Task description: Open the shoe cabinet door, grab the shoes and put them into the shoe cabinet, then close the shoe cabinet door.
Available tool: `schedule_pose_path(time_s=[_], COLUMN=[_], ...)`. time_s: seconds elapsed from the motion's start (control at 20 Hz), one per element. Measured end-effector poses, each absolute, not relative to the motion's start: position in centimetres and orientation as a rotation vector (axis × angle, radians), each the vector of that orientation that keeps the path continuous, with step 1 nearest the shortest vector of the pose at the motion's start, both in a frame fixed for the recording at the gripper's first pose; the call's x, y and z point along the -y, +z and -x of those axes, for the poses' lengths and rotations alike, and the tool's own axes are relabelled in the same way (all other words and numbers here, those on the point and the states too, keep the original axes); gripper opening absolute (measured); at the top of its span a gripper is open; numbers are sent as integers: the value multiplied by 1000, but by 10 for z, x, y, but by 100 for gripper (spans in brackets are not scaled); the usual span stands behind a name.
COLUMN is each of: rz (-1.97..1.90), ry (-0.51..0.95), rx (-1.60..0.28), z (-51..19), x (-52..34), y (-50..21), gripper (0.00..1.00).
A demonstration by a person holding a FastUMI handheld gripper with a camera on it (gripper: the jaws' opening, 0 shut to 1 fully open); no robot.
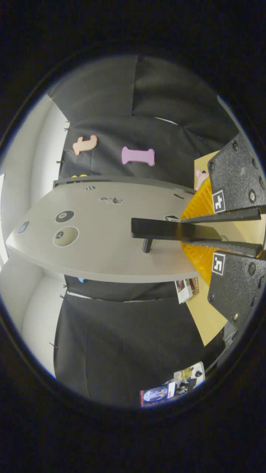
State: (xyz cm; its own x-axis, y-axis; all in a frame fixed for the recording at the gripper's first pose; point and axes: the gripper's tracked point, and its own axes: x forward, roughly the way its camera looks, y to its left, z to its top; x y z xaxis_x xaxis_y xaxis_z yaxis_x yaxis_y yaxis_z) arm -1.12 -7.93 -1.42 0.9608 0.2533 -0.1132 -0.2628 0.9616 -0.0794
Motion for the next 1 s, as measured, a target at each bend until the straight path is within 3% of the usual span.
schedule_pose_path(time_s=[0.55, 1.0], rz=[63, -77], ry=[-6, 31], rx=[-59, 5], z=[2, 57], x=[193, 219], y=[-8, -4], gripper=[6, 4])
